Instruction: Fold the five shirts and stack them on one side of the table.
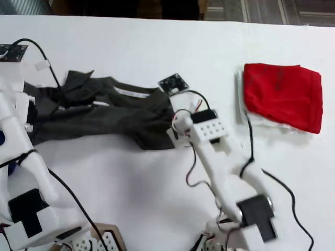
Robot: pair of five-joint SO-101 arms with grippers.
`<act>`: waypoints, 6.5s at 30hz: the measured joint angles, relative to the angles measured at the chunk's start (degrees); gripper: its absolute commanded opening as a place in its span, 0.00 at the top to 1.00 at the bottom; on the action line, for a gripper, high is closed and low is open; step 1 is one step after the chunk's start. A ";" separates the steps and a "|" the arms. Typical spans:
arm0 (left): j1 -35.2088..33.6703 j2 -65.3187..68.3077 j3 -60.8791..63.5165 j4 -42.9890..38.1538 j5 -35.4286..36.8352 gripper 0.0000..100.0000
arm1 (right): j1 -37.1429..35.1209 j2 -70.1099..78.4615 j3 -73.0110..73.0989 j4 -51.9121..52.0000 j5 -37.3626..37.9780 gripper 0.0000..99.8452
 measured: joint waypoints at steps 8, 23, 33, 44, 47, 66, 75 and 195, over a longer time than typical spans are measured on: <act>0.00 0.00 0.00 0.00 0.00 0.97 | -0.09 8.26 -7.56 6.42 0.00 0.73; 0.00 0.00 0.00 -1.14 0.00 0.97 | -0.09 15.82 -9.41 2.90 0.00 0.73; 0.00 0.00 0.00 -1.14 0.00 0.97 | -0.70 16.18 -14.59 6.15 0.00 0.74; 0.00 0.00 0.00 -1.14 0.00 0.97 | -2.81 23.47 -16.00 5.19 0.00 0.79; 0.00 0.00 0.00 -1.14 0.00 0.97 | -2.81 23.47 -16.26 5.27 0.00 0.79; 0.00 0.00 0.00 -1.14 0.00 0.97 | -0.53 24.70 -19.60 10.37 0.00 0.81; 0.00 0.00 0.35 -1.67 0.00 0.97 | 0.88 24.88 -20.48 10.37 0.00 0.98; 32.35 -12.40 59.43 -34.20 -24.88 0.76 | 24.26 -8.70 -20.31 13.19 13.45 0.98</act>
